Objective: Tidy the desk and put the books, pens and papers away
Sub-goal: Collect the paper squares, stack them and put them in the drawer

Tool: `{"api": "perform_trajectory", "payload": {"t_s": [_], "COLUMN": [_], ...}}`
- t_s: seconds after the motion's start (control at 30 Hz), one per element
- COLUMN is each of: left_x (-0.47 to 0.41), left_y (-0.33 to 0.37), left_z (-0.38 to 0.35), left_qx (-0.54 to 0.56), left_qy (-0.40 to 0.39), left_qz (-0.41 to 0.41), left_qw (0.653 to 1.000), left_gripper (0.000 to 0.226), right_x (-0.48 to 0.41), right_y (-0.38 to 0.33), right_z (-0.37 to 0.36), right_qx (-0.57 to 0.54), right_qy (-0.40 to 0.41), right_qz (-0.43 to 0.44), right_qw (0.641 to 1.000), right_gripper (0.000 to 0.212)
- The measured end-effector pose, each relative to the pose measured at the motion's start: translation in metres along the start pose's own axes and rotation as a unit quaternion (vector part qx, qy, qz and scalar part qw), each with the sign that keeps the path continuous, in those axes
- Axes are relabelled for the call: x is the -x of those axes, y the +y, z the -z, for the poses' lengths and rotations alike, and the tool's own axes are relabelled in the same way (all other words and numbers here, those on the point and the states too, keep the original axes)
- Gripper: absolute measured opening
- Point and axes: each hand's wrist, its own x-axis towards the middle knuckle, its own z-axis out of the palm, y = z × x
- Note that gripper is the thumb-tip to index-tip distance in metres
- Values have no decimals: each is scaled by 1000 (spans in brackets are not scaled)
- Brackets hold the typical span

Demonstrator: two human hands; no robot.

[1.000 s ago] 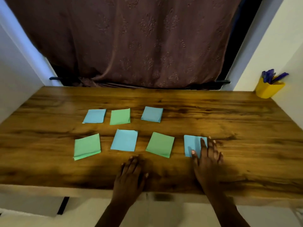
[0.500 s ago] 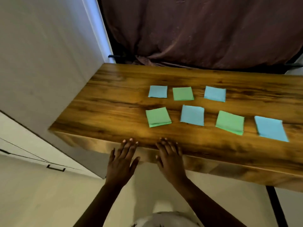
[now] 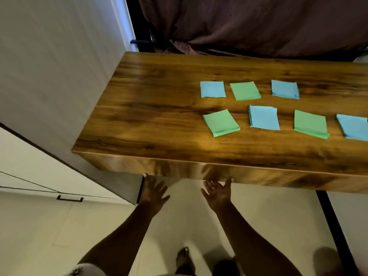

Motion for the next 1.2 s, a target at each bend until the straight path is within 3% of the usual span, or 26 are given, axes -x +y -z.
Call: {"api": "perform_trajectory", "payload": {"t_s": [0.07,0.17,0.33,0.47,0.53,0.57,0.63,0.67,0.73,0.8,0.87,0.93,1.03,1.13,1.2], "left_x": [-8,-10,-5,17,45,62,101,117,125,112,98,91,94,100,107], "left_y": [2,4,-6,-14,-16,-18,-29,-35,-42,-40,-36,-34,-34,-37,-40], "left_z": [-21,-37,-25,-12,-17,-22,-33,-37,-38,-36,-34,-31,-28,-30,-28], "left_qx": [87,176,209,127,-24,-121,-305,-385,-535,-648,-725,-774,-793,-799,-808], "left_qy": [-27,1,12,45,90,114,103,95,101,91,88,87,85,92,95], "left_qz": [-14,-21,-5,-7,-75,-140,-279,-343,-459,-500,-474,-441,-430,-419,-400], "left_qw": [996,984,978,991,993,976,905,851,702,568,492,446,424,420,421], "left_gripper": [82,74,78,74,60,55,62,68,70,67,65,67,70,75,79], "right_x": [-1,-6,-2,24,50,65,95,109,122,118,109,104,109,122,130], "right_y": [0,0,6,14,16,20,32,38,43,39,30,22,16,12,13], "right_z": [-1,0,10,24,19,14,9,9,12,16,19,21,26,26,30], "right_qx": [-73,-112,-101,-1,122,205,376,442,550,648,719,776,818,839,842], "right_qy": [11,18,35,58,89,105,118,112,101,102,105,105,89,89,70], "right_qz": [11,20,15,1,42,94,234,309,446,541,555,519,487,460,450], "right_qw": [997,993,994,998,988,968,889,834,699,527,405,341,293,278,288], "right_gripper": [86,91,90,77,56,44,35,37,43,48,54,60,68,74,72]}}
